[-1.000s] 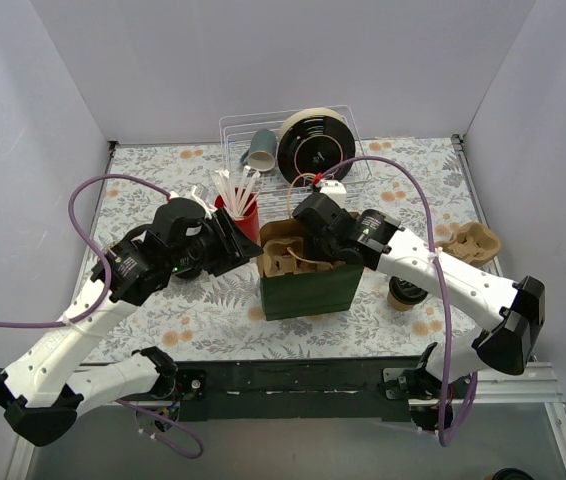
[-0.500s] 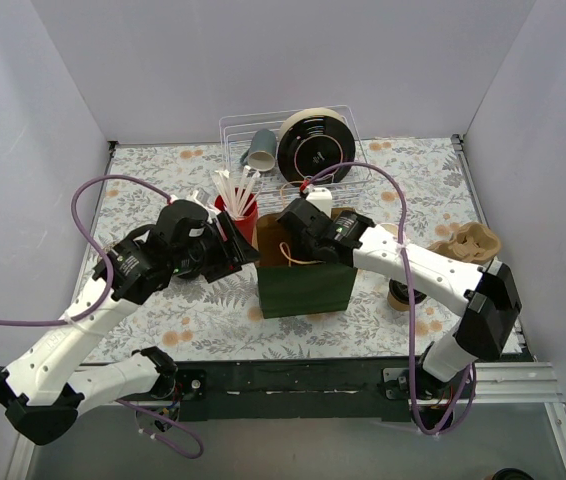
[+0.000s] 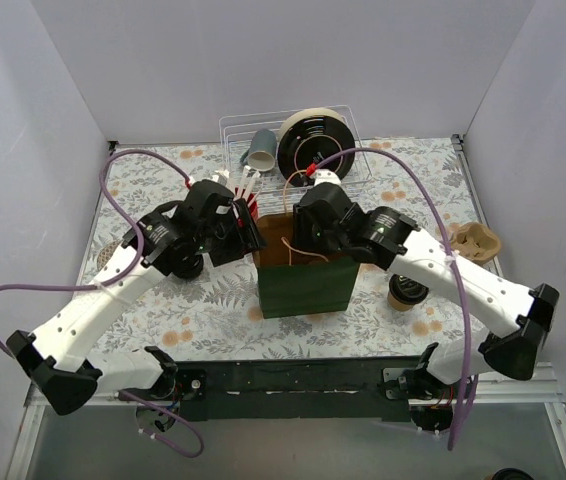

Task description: Pack the takeout coffee

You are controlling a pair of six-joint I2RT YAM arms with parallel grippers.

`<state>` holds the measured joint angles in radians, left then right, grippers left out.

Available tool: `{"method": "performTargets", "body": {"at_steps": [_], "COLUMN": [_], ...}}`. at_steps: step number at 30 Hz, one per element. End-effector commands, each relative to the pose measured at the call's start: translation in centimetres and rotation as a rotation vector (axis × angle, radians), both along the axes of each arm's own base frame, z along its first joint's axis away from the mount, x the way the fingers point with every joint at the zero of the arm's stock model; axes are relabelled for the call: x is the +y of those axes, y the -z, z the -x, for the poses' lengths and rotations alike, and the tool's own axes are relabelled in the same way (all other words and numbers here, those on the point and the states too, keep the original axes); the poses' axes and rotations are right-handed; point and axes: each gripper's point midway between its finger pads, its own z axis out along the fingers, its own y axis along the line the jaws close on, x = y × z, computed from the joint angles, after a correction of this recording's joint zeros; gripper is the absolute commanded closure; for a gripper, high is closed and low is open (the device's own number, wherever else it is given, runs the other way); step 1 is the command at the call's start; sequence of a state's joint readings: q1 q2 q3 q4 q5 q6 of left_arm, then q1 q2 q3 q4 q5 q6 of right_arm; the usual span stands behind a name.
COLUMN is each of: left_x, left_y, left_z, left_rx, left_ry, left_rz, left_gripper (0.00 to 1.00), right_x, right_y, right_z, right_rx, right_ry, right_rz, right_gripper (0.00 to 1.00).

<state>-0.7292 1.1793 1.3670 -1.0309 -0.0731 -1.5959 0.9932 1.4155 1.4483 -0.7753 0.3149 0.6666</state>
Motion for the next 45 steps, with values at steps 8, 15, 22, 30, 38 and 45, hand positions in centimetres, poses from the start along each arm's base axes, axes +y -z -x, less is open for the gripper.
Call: {"method": "performTargets", "body": {"at_steps": [8, 15, 22, 30, 38, 45], "left_x": [-2.5, -1.9, -1.8, -0.6, 0.8, 1.0], "left_y": [-3.1, -6.4, -3.6, -2.2, -3.3, -3.6], "left_z": [-2.2, -0.4, 1.1, 2.9, 3.6, 3.9], "left_rx": [-0.208, -0.483, -0.453, -0.441, -0.546, -0.591], "left_ry": [0.176, 0.299, 0.33, 0.339, 0.334, 0.361], "left_rz": [0.027, 0.122, 0.15, 0.165, 0.167, 0.159], "left_gripper": [1.0, 1.0, 1.0, 1.0, 1.0, 1.0], "right_x": [-2.2, -9.2, -10.1, -9.6, -8.7, -7.3], "right_y": [-15.6, -17.4, -10.8, -9.7, -9.7, -9.9], "right_z": [1.0, 2.1, 6.0, 9.7, 10.5, 12.4], "right_rx": [-0.25, -0.349, -0.189, -0.182, -0.194, -0.143], "right_ry": [-0.003, 0.132, 0.016, -0.128, -0.236, -0.339], "right_rz": [-0.303, -0.282, -0.236, -0.458, -0.44, -0.514], "right_gripper": [0.54, 0.4, 0.38, 0.38, 0.4, 0.37]}}
